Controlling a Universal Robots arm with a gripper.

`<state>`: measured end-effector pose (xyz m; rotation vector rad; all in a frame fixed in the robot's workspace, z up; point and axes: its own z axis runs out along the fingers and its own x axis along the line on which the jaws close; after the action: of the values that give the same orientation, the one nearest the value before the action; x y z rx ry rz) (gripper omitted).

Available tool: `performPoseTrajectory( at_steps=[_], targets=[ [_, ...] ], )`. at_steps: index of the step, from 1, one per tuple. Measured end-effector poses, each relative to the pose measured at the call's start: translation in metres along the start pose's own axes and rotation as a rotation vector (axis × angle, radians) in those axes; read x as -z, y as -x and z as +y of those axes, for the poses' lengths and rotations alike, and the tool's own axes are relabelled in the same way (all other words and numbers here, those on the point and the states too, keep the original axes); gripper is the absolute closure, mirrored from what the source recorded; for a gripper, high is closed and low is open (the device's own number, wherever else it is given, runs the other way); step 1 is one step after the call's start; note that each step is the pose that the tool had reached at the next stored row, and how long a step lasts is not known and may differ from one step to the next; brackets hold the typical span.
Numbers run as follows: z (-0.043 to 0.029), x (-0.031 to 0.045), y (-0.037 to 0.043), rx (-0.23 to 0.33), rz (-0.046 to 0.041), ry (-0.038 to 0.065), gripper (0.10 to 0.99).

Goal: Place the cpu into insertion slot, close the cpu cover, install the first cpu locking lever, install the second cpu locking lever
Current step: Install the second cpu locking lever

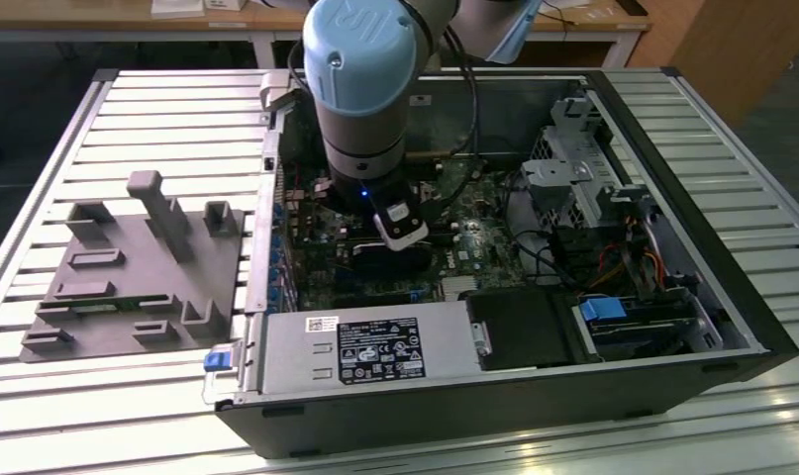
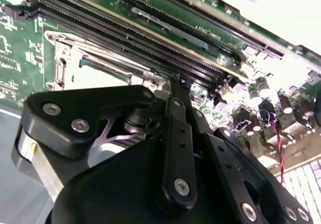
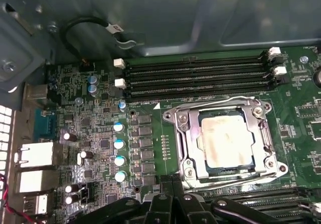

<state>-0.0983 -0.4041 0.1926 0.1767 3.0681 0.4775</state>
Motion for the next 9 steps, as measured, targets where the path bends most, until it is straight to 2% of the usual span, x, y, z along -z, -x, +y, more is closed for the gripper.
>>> performPoseTrajectory(
  at_steps=[4,9],
  targets=[
    [0.0009,0.0017,0.0023,0.0,-0.0001,0.0,0.984],
    [0.0024,0.0011,0.0164,-0.001,0.0026,0.0,0.984]
  ],
)
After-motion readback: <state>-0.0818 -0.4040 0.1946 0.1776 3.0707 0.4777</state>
